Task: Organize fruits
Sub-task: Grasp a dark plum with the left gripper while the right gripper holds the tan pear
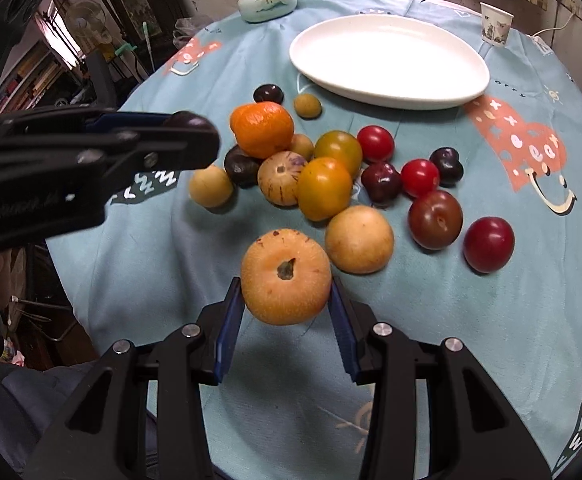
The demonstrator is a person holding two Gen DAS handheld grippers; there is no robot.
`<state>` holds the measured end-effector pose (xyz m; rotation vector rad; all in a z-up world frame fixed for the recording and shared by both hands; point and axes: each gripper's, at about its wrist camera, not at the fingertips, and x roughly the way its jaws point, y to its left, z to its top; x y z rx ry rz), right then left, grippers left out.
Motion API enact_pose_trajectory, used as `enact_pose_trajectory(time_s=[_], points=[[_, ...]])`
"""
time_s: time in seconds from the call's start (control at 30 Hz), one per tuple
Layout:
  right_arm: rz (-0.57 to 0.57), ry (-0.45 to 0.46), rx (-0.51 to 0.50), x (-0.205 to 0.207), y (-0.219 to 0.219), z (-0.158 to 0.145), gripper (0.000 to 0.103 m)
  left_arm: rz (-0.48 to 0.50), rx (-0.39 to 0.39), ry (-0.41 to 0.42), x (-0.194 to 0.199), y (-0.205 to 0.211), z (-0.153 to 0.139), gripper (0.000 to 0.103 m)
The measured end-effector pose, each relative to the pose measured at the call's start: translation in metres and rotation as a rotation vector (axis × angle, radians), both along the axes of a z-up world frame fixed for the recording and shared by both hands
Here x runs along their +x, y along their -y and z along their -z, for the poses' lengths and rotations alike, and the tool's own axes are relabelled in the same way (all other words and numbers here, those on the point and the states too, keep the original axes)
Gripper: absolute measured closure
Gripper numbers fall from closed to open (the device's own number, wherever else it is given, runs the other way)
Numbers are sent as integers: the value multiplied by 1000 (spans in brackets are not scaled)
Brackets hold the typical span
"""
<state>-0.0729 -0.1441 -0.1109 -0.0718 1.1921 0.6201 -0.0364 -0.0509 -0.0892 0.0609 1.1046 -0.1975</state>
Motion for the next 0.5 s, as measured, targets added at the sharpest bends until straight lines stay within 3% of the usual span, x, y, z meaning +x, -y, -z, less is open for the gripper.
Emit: enact_pose_trajectory(time_s=[0.5], points=[[35,-16,-26,26,2,-1,60,56,-16,14,41,11,2,67]])
